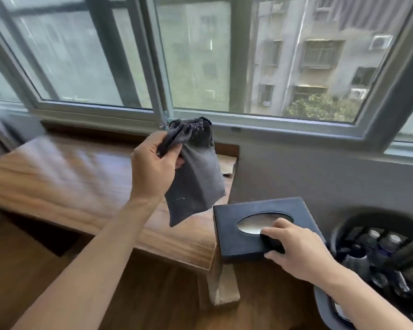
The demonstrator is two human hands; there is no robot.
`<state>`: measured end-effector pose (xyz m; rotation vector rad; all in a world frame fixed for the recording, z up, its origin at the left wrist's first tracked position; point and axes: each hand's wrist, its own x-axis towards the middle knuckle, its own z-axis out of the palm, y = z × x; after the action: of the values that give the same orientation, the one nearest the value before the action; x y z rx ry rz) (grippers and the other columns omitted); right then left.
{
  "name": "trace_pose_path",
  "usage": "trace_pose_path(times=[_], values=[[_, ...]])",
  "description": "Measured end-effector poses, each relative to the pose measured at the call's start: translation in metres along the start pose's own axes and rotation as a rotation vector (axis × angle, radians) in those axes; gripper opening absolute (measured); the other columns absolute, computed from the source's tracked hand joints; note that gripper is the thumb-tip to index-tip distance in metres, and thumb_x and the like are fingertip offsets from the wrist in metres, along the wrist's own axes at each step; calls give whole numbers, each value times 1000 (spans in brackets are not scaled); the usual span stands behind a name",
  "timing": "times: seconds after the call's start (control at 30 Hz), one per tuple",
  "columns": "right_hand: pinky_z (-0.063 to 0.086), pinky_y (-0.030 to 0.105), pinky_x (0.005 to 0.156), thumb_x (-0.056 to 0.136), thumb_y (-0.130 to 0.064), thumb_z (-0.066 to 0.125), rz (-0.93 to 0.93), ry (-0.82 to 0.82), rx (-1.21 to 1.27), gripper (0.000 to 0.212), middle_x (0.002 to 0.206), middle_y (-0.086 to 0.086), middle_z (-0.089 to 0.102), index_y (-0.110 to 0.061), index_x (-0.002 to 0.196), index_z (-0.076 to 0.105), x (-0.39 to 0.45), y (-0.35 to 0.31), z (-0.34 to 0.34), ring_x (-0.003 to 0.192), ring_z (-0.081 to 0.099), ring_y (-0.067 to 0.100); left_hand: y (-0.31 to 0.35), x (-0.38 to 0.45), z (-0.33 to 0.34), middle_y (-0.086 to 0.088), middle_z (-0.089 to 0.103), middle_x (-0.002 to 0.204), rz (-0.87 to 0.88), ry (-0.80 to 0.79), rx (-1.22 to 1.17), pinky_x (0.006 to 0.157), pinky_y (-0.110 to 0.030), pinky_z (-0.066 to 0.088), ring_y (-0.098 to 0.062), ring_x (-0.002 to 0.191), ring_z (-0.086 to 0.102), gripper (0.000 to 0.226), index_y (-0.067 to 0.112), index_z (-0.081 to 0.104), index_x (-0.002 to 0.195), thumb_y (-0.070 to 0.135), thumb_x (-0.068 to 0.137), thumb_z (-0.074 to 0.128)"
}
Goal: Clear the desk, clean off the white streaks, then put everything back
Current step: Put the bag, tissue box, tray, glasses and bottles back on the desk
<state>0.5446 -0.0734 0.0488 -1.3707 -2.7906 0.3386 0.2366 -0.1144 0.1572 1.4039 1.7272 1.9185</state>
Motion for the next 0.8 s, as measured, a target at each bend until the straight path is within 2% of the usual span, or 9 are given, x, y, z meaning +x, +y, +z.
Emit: trace_pose_path(times=[0.1, 0.17, 0.23, 0.33, 0.4, 0.5, 0.67, 0.8], values=[[35, 10, 65, 91, -53, 70, -19, 23, 23, 54, 119, -25, 51, -46, 142, 54, 42, -55, 1, 104, 63, 7, -17, 29, -72, -2, 77, 89, 8, 50, 38, 67, -38, 66, -23, 76, 78, 5, 20, 76, 102, 18, 98, 75], [33, 9, 60, 89, -51, 72, -15, 53, 45, 53, 114, -23, 54, -44, 140, 57, 69, -93, 4, 101, 62, 7, -33, 47, -117, 3, 78, 90, 0, 51, 63, 68, -38, 66, -19, 78, 78, 7, 22, 77, 102, 16, 99, 74], [37, 13, 64, 87, -50, 74, -1, 80, 71, 52, 110, -20, 57, -42, 137, 61, 95, -130, 9, 99, 62, 9, -51, 61, -159, 4, 77, 87, -16, 43, 98, 69, -38, 66, -18, 77, 78, 14, 26, 76, 100, 12, 100, 71], [51, 24, 76, 87, -51, 75, 6, 106, 98, 52, 110, -17, 58, -42, 136, 62, 131, -179, 20, 97, 63, 12, -83, 83, -217, -4, 77, 92, -10, 5, 167, 71, -39, 66, -18, 80, 78, 11, 16, 76, 106, 9, 100, 70], [54, 31, 79, 86, -52, 75, 21, 103, 107, 51, 108, -17, 57, -41, 134, 63, 153, -207, 26, 95, 62, 14, -104, 98, -248, -3, 77, 95, -31, -13, 207, 72, -39, 67, -17, 83, 78, 13, 14, 76, 110, 8, 99, 70], [54, 36, 79, 85, -52, 76, 38, 97, 133, 49, 105, -15, 57, -38, 130, 66, 186, -240, 35, 93, 62, 16, -132, 120, -282, 1, 77, 97, -77, -35, 247, 73, -35, 66, -15, 87, 77, 19, 18, 77, 111, 6, 98, 70], [56, 39, 82, 82, -54, 78, 8, 73, 184, 56, 107, -14, 60, -35, 134, 65, 247, -278, 44, 98, 62, 16, -177, 153, -313, -2, 78, 94, -121, -37, 239, 71, -33, 66, -20, 81, 77, 23, 28, 77, 102, 6, 97, 72], [56, 38, 80, 80, -53, 80, -12, 70, 197, 58, 104, -14, 59, -34, 133, 66, 300, -300, 49, 96, 61, 15, -206, 178, -324, -5, 77, 91, -165, -25, 229, 70, -31, 65, -22, 77, 78, 23, 26, 75, 99, 3, 97, 71]])
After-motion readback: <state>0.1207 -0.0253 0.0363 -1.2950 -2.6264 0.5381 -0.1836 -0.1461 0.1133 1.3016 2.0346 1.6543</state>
